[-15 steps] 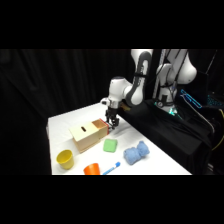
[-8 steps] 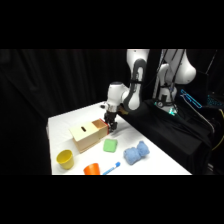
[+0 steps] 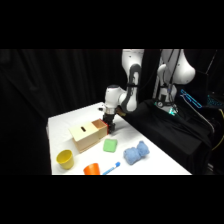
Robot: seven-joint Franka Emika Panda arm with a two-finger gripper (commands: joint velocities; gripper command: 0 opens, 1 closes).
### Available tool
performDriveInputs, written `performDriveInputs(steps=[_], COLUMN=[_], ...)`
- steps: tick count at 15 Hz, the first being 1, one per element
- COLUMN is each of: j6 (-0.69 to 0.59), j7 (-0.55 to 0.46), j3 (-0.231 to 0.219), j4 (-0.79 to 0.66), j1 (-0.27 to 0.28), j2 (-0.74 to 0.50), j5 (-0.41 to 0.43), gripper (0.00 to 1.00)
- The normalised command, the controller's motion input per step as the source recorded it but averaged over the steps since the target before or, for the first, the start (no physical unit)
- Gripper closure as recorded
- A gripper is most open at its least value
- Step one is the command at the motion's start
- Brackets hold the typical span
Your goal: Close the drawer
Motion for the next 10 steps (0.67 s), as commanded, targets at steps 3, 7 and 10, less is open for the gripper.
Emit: performDriveInputs(steps=[3, 7, 10], j6=[-0.20, -0.34, -0.35], j7=[0.18, 0.17, 0.14], j3=[-0.002, -0.072, -0.054], j4=[0.23, 0.26, 0.26], j1=[-0.010, 0.144, 0.154], j2=[-0.02, -0.09, -0.09], j5=[-0.227, -0.159, -0.115], gripper=[0.00, 0.00, 0.00])
